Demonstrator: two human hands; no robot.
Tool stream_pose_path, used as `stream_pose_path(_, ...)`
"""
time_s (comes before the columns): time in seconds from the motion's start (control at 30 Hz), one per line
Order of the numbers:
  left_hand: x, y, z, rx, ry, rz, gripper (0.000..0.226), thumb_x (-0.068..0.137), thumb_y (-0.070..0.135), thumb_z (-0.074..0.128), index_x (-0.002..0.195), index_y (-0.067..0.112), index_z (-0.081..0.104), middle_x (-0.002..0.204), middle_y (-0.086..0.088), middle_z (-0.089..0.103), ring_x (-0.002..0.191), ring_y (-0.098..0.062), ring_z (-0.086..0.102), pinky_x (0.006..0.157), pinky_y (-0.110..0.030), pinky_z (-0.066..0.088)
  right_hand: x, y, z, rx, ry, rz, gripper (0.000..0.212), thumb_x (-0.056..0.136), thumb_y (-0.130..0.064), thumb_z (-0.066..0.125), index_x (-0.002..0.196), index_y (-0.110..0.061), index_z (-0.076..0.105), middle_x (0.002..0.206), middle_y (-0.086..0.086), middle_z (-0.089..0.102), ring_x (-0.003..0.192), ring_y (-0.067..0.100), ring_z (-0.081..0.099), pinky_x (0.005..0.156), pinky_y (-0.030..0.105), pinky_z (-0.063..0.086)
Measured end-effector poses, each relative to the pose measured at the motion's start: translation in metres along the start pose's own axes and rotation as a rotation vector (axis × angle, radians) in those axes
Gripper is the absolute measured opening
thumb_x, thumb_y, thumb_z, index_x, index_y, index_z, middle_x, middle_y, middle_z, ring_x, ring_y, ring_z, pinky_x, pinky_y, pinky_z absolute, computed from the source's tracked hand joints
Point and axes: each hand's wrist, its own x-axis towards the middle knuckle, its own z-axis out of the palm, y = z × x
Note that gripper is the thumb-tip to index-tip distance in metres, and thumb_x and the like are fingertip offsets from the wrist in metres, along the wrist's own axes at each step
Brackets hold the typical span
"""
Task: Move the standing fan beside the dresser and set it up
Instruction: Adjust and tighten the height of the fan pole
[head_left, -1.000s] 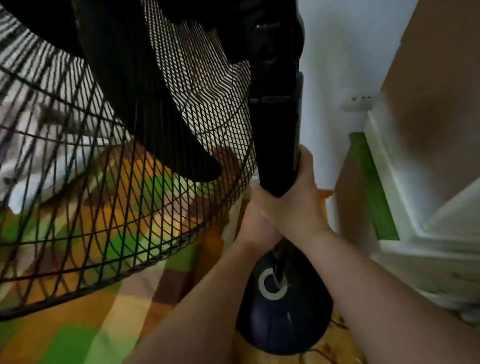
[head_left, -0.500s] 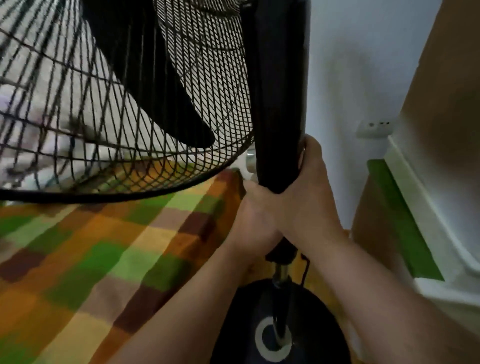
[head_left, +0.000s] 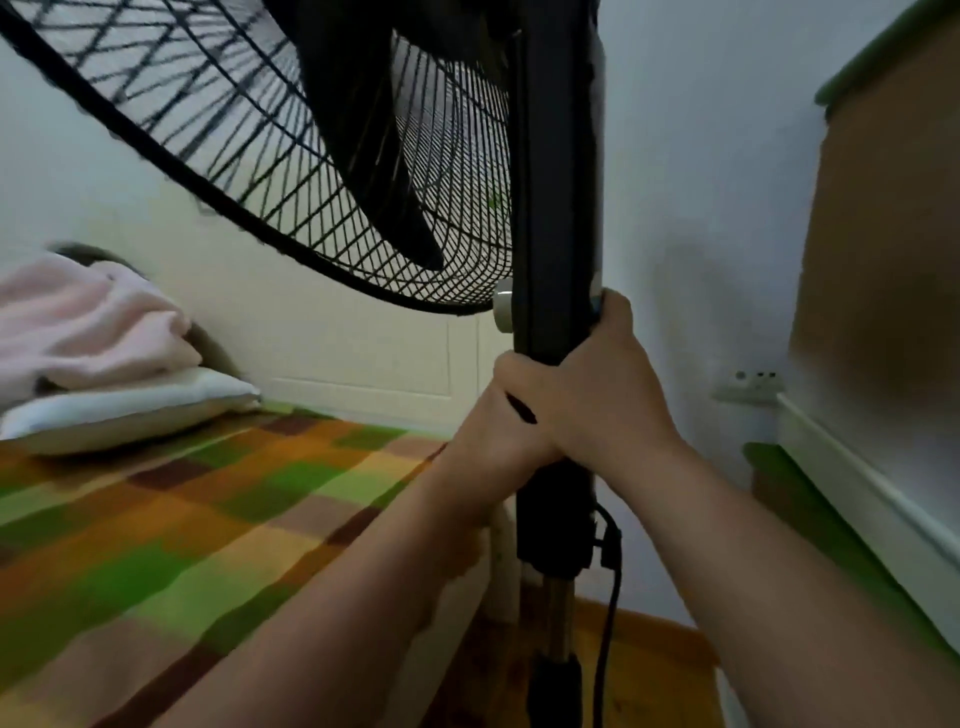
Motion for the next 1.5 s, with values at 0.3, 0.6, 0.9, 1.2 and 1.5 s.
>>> stream_pose_path(0.3,-0.011,0.032,0.008,0.012,0.047,-0.149,0.026,0.099,0.006,0.06,0.085,0.026,0.051,0.074,0.009,0.065,0.064,0.017,0.062,0.065,-0.008,0.051,-0.016,-0.013,0.001,-0.155,0.06,0.044,0.075,0.076,-0.04,0.072,0.139,-0.023,0.035,0.12,0.002,0.06,0.104,0.024,0.063,0.087,0.04,0.056)
stream_pose_path(0.6,-0.01,0.019,0.003,0.016,0.095,-0.085,0.026,0.096,-0.001,0.059,0.085,0.021,0.065,0.062,0.02,0.07,0.065,0.005,0.067,0.06,-0.01,0.051,-0.03,-0.017,-0.002,-0.394,0.123,-0.046,0.066,0.085,-0.051,0.068,0.132,-0.018,0.035,0.118,0.005,0.057,0.107,0.026,0.063,0.084,0.036,0.058)
stream_pose_path(0.9,-0.009,0.014,0.012,0.045,0.149,0.008,0.032,0.096,0.001,0.062,0.093,0.032,0.069,0.08,0.015,0.076,0.083,-0.003,0.073,0.072,-0.02,0.058,-0.025,-0.007,-0.013,-0.272,0.029,-0.107,0.056,0.086,-0.046,0.069,0.125,-0.019,0.039,0.099,-0.006,0.053,0.09,0.017,0.061,0.07,0.025,0.049)
stream_pose_path(1.2,-0.007,0.006,0.017,0.207,0.233,0.027,0.039,0.081,0.03,0.061,0.112,0.006,0.066,0.095,-0.006,0.074,0.087,-0.017,0.074,0.076,-0.044,0.063,-0.016,0.006,-0.016,-0.132,-0.012,-0.125,0.061,0.078,-0.046,0.077,0.123,-0.026,0.041,0.098,-0.01,0.057,0.092,0.015,0.062,0.074,0.027,0.053)
stream_pose_path(1.5,-0.002,-0.009,0.023,0.57,0.269,-0.057,0.054,0.095,0.018,0.061,0.143,0.013,0.037,0.133,0.002,0.056,0.118,-0.009,0.059,0.084,-0.002,0.038,-0.011,0.012,-0.024,0.04,-0.138,-0.107,0.062,0.078,-0.042,0.08,0.127,-0.029,0.045,0.094,-0.027,0.051,0.083,-0.009,0.054,0.063,0.009,0.042)
